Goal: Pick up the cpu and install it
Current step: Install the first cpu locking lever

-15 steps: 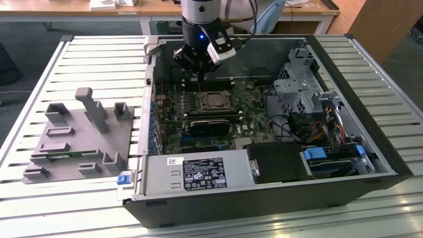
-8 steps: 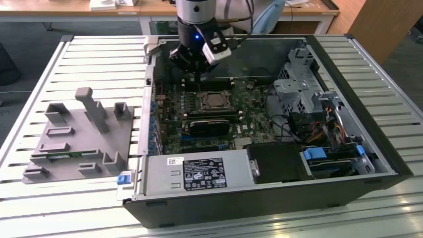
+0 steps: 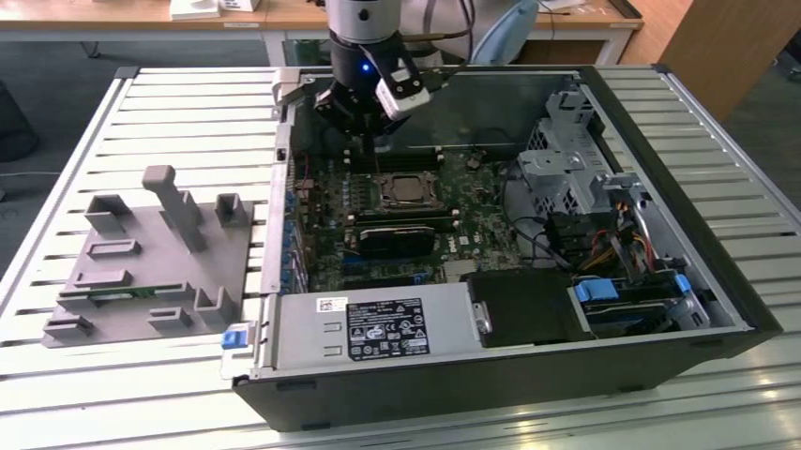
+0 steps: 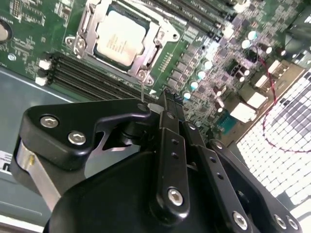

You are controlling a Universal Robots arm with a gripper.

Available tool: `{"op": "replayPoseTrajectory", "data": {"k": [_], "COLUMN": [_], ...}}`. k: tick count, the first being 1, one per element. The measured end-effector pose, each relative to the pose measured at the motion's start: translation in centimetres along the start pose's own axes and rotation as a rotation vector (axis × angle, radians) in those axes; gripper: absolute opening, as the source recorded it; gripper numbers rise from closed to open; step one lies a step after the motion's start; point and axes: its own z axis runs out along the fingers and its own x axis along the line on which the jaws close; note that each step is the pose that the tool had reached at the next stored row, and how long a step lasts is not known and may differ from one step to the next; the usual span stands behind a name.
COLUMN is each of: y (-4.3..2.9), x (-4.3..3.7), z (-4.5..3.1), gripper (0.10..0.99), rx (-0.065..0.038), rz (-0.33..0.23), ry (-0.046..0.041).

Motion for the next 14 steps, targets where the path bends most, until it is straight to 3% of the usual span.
{"op": "replayPoseTrajectory", "data": {"k": [9, 11, 14], "y": [2.02, 2.22, 2.37], "x": [0.24, -0.07, -1.18], "z": [0.51, 0.56, 0.65], "gripper": [0.106, 0.106, 0.106], "rx": [0.0, 0.001, 0.001], "rz": [0.0, 0.0, 0.0], "ry": [0.0005, 0.0025, 0.007]}}
